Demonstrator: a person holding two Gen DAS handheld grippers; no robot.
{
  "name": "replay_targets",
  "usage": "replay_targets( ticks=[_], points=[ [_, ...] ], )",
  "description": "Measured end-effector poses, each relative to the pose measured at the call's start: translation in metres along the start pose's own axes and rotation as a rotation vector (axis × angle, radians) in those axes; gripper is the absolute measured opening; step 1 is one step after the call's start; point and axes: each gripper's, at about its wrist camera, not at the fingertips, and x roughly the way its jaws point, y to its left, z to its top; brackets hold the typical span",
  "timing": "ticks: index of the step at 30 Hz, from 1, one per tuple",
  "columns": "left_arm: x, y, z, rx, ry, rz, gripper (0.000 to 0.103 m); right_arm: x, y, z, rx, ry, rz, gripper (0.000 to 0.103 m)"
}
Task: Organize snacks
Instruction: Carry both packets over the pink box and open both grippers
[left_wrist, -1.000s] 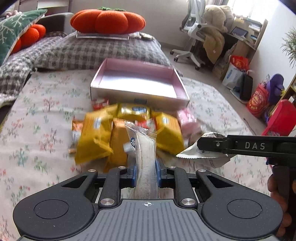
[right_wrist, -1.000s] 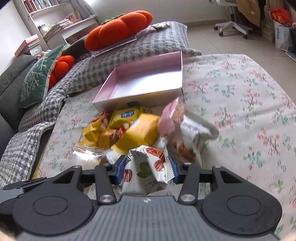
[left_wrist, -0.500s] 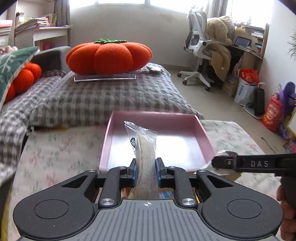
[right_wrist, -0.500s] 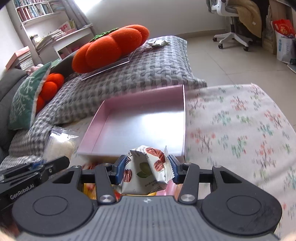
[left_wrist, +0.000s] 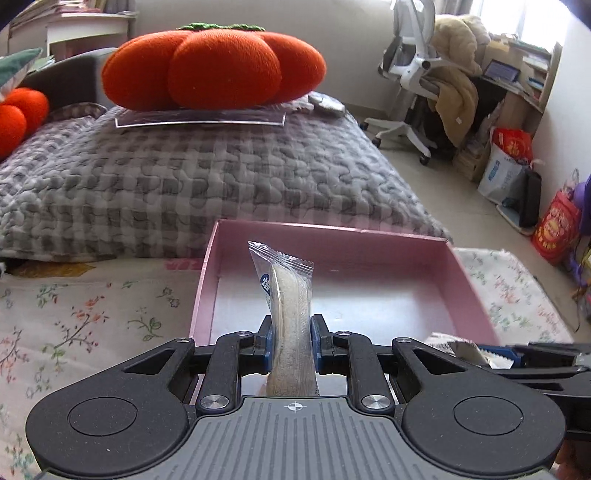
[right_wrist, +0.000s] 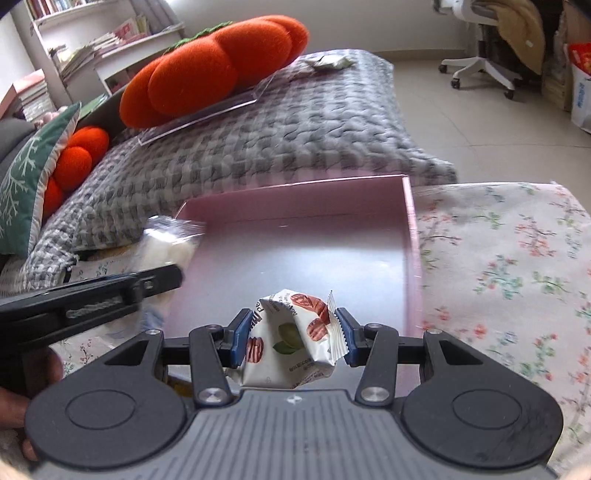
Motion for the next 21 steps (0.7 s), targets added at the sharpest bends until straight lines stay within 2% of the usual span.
replay_targets(
  ticks=[6, 13, 15, 17, 21],
  points=[
    [0.014, 0.008, -0.013, -0.034, 0.039, 0.026, 0.018, 0.021, 0.006, 0.003, 0.028, 0.018, 0.054, 0.044],
    [0.002, 0.019, -0.018, -0.094, 0.03, 0.048, 0.019, 0.033, 0.016, 0.002, 0.058, 0.038, 0.095, 0.048],
    [-0.008, 0.017, -0.015, -0.086, 0.011, 0.045, 0.021, 0.029, 0.017, 0.003, 0.062, 0.023, 0.102, 0.05],
    [-0.02, 0.015, -0.014, -0.085, -0.005, 0.043, 0.021, 0.018, 0.016, 0.003, 0.059, 0.0, 0.097, 0.057],
    [-0.047, 0.017, -0.011, -0.137, -0.013, 0.052, 0.032, -0.009, 0.014, 0.002, 0.033, -0.036, 0.062, 0.06]
  ],
)
